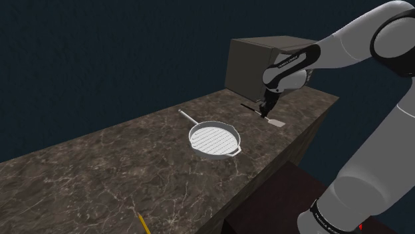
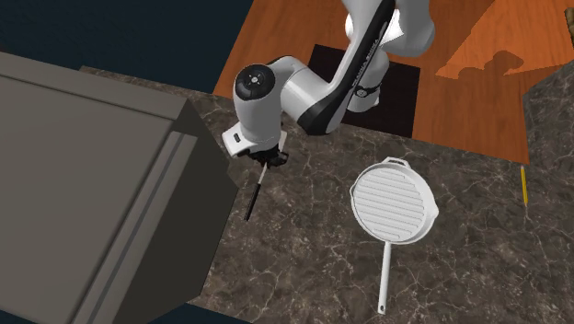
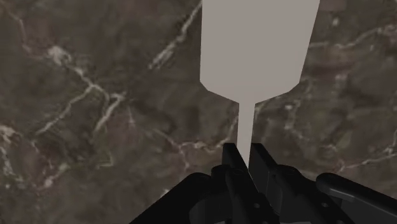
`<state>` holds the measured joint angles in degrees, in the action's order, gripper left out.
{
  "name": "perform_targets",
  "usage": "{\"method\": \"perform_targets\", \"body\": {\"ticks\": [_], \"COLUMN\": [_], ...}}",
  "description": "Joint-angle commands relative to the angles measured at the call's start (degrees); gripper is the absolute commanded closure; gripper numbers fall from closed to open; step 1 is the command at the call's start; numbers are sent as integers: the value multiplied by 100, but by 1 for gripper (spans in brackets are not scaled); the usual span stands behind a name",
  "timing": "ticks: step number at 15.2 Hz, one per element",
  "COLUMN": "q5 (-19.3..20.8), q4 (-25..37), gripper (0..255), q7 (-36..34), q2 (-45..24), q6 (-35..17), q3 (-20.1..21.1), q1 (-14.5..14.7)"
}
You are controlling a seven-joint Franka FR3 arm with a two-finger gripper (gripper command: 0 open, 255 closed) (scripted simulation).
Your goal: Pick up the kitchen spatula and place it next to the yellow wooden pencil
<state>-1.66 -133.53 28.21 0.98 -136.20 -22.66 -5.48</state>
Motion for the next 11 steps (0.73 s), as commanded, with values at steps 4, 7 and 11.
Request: {"method": "perform_targets", "body": {"ticks": [4, 7, 11], "q5": [142, 211, 286], "q4": [147, 256, 419], "gripper": [255, 255, 255], "q7": [-102, -157, -218], "q2": [219, 354, 516], "q6": [372, 606, 919], "q3": [-3, 9, 27], "q1": [-15, -17, -19]}}
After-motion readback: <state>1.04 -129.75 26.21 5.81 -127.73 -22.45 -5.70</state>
